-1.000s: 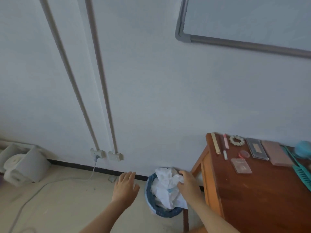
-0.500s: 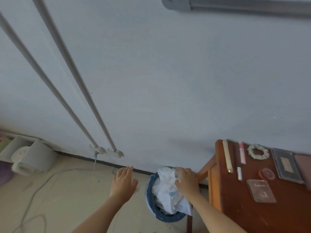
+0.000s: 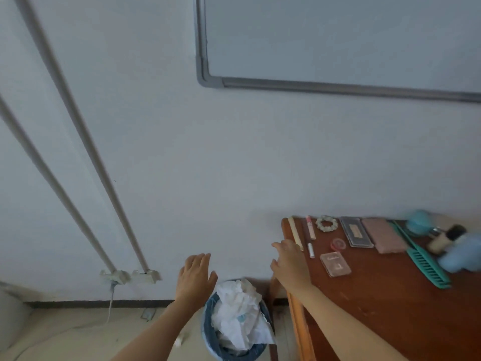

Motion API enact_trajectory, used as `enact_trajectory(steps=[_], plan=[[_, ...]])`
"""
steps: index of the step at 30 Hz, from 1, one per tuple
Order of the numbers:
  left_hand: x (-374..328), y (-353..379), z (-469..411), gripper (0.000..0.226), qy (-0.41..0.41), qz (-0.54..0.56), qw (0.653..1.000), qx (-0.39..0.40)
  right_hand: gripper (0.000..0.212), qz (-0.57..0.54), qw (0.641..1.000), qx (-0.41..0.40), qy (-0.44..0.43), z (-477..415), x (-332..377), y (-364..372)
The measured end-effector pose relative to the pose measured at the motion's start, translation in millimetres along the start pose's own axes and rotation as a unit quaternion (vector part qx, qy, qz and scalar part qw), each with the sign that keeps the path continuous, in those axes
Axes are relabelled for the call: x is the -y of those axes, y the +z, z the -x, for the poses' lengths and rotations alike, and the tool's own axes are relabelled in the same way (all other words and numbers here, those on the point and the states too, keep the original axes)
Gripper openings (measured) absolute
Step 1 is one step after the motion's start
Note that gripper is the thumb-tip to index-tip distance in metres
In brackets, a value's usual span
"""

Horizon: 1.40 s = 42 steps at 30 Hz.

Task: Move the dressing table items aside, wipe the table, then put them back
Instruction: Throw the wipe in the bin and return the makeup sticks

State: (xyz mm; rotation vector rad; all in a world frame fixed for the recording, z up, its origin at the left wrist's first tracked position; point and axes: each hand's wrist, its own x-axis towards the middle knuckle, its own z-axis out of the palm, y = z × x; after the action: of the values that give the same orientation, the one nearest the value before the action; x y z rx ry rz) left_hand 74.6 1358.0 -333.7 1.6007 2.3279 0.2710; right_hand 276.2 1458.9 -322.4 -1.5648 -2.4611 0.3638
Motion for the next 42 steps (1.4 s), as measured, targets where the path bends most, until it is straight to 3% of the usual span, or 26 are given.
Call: enact_trajectory(steps=[4, 11, 18, 29, 38, 42], plan=[[-32.0, -15.3, 8.1, 0.051, 0.049, 0.019, 0.998, -0.027, 0.038, 0.012, 0.998, -0.060, 0.024, 29.3, -13.0, -37.8], [-91.9, -25.0, 11.8, 0.050, 0.106, 0.023, 0.992, -0.059, 0.040, 0.043, 0.994, -0.083, 0.064, 57.0, -52.9, -85.9], [-160.1, -8.8, -5.9, 0.050, 0.111, 0.014, 0.992, -0.061, 0.035, 0.033, 0.992, -0.107, 0.052, 48.8, -106.1, -109.4], [-216.9, 50.2, -19.4, 0.040, 0.019, 0.062, 0.998, 0.021, 0.032, 0.032, 0.999, 0.005, -0.044, 33.1, -165.0, -79.7], [-205.1, 60.3, -73.2, 0.027, -0.053, 0.170, 0.984, 0.031, 0.033, -0.001, 0.997, 0.077, -0.018, -15.4, -135.3, -36.8], [-210.2, 59.3, -100.4, 0.007, -0.064, 0.199, 0.977, 0.036, 0.033, 0.034, 0.995, 0.091, -0.004, -34.2, -126.3, -22.8]])
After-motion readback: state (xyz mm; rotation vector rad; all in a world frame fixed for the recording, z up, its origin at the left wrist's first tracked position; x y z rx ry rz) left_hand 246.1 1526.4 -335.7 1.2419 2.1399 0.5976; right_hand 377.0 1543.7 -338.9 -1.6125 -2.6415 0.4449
